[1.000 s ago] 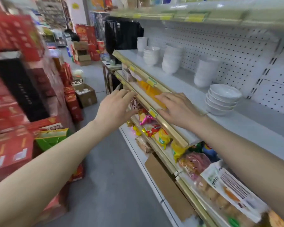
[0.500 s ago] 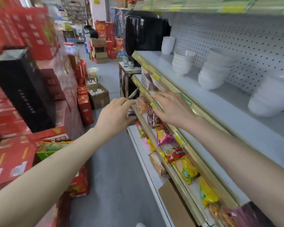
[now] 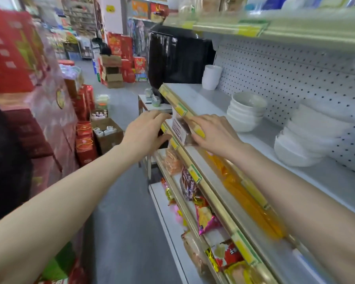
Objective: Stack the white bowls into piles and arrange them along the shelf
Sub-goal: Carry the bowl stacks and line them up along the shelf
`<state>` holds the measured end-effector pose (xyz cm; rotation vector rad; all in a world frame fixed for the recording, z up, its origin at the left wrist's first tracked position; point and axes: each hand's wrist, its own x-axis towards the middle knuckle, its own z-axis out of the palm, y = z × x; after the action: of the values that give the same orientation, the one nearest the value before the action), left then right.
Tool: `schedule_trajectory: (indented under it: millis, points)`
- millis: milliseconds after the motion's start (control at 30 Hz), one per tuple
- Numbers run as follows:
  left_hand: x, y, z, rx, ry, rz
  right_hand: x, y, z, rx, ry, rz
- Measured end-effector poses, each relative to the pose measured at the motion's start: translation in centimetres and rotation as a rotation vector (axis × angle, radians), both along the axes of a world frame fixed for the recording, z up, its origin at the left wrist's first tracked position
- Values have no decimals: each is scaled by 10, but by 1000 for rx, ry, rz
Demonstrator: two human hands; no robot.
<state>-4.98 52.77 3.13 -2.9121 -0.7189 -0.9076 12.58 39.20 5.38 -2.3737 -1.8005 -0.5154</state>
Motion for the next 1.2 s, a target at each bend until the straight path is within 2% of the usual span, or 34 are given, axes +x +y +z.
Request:
schedule_trajectory:
  millis: [167,400,533,767,967,1033,1200]
  points:
    - [49,89,1,46,7,-82,32,73,-5,2,-26,-77]
    - [134,170,9,89,42,-380,75,124,10,116,11,-306]
    - [188,176,10,68,48,-542,100,112,21,254,-88,-444]
    - [261,132,-1,-148,63,-753,127,58,23,397,-203,-761]
    - [300,83,-7,-525,251,-771,143,23,13,437,51,-971]
    - [309,75,-10,-646,270,-798,150,18,11,463,200,-989]
    - [323,63,-19,-778,235,-858,157,14,17,563,601,-1010]
